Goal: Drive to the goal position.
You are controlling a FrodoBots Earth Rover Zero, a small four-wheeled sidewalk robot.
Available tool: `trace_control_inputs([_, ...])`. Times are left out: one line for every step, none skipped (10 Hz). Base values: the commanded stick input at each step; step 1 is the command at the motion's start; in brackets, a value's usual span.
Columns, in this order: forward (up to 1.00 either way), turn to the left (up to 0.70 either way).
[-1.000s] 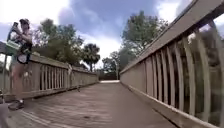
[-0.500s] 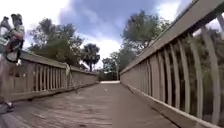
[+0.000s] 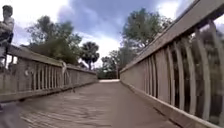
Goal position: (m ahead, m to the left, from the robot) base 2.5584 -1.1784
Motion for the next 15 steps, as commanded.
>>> trace_control_inputs([0.45,0.0])
trace_control_inputs([0.45,0.0])
trace_control_inputs([0.45,0.0])
trace_control_inputs([0.45,0.0])
trace_control_inputs([0.45,0.0])
trace_control_inputs([0.45,0.0])
trace_control_inputs([0.45,0.0])
trace_control_inputs([0.18,0.0])
trace_control_inputs([0.0,0.0])
trace_control_inputs([0.0,0.0])
trace_control_inputs([0.0,0.0])
trace_control_inputs([0.0,0.0])
trace_control_inputs([0.0,0.0])
trace_control_inputs([0.0,0.0])
trace_control_inputs([0.0,0.0])
